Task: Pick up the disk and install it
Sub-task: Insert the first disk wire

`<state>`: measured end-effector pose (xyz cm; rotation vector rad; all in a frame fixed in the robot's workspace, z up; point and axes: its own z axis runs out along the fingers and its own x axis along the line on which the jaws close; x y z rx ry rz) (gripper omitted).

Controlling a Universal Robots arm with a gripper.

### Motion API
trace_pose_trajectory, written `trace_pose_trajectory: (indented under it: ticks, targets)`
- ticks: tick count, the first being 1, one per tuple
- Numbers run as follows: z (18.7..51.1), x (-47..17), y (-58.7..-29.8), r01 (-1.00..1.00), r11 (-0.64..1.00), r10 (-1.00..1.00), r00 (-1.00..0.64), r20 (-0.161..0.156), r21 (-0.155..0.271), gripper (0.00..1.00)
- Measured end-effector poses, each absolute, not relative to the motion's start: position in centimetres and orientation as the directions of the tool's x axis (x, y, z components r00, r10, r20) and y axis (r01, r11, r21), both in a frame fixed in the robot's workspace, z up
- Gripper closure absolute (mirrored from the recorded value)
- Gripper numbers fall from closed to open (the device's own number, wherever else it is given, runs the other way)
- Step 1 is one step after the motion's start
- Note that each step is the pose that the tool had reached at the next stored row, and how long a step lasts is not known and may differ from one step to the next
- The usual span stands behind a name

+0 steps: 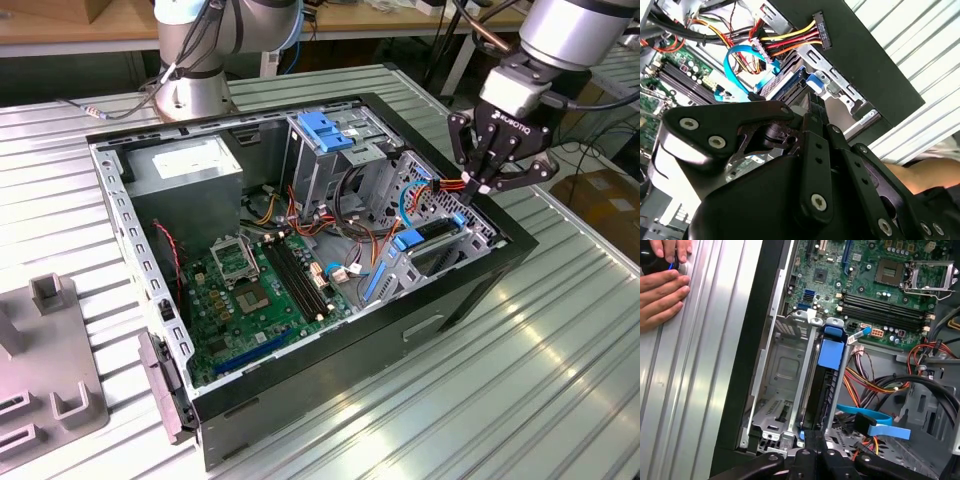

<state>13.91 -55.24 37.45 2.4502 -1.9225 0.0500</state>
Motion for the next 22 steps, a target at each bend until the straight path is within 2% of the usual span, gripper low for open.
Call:
trace_pose_trajectory:
  ticks: [7,22]
  targets:
    - [37.4,13.9,-55.2,-0.935,-0.354,-0.934,0.354,0.042,0.001,0.90]
    - [37.4,15.2,-55.2,-0.878,-0.478,-0.877,0.478,0.042,0.001,0.90]
